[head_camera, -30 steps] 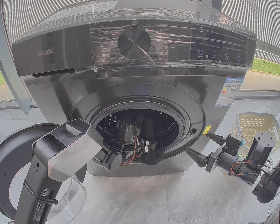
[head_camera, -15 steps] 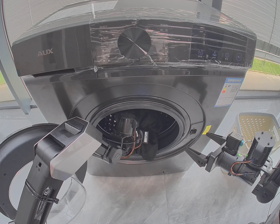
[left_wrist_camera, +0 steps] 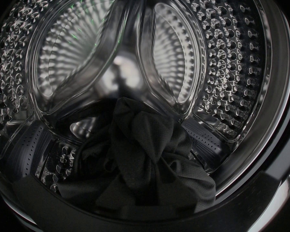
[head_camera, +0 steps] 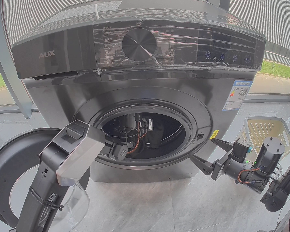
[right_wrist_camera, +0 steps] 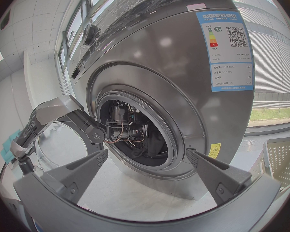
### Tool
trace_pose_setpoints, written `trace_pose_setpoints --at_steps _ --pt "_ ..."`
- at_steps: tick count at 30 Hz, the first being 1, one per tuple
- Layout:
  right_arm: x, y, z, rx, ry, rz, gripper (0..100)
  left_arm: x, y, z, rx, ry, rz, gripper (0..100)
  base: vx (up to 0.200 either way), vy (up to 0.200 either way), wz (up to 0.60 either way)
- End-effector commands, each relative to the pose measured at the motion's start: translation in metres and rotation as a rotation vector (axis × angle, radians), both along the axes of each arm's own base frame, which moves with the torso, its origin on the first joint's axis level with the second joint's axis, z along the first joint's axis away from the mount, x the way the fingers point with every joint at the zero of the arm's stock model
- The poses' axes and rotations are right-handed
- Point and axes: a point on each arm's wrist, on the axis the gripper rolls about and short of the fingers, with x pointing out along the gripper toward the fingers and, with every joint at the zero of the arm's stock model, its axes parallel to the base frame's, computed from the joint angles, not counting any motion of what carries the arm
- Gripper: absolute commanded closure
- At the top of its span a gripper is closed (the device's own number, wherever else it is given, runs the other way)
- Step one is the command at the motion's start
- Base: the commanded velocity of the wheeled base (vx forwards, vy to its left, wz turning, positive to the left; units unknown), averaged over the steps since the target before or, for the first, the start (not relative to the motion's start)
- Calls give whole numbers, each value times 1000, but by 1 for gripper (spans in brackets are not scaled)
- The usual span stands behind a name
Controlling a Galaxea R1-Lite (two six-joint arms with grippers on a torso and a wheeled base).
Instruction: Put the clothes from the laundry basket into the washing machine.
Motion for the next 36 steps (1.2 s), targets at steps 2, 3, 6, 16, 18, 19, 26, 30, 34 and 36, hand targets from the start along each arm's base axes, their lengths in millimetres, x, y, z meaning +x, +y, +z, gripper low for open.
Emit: trace_pose_setpoints --at_steps 2,3,6,16,18,19,26,30,34,36 --pt "0 1 0 1 -1 2 0 0 1 -5 3 9 1 0 0 0 0" --pt "0 1 1 2 -3 4 0 -1 0 -6 3 14 0 0 0 0 0" --pt "0 0 0 1 -1 1 0 -11 2 -13 32 71 -5 0 0 0 0" --pt "0 -1 -1 -3 5 -1 0 -43 12 -27 129 215 -74 0 0 0 0" --pt "0 -1 -1 -3 5 -1 0 -43 12 -29 134 221 -77 0 0 0 0" --pt "0 -1 -1 -3 5 1 0 -43 12 -31 137 223 -78 0 0 0 0" --pt "0 1 -2 -3 5 7 0 -41 9 -51 145 248 -104 0 0 0 0" --pt "1 2 -2 -5 8 7 0 -37 6 -59 145 245 -104 0 0 0 0" --pt "0 1 -2 -4 7 7 0 -32 3 -61 137 230 -104 100 0 0 0" --pt "0 1 -2 -3 5 7 0 -31 3 -59 131 223 -103 100 0 0 0"
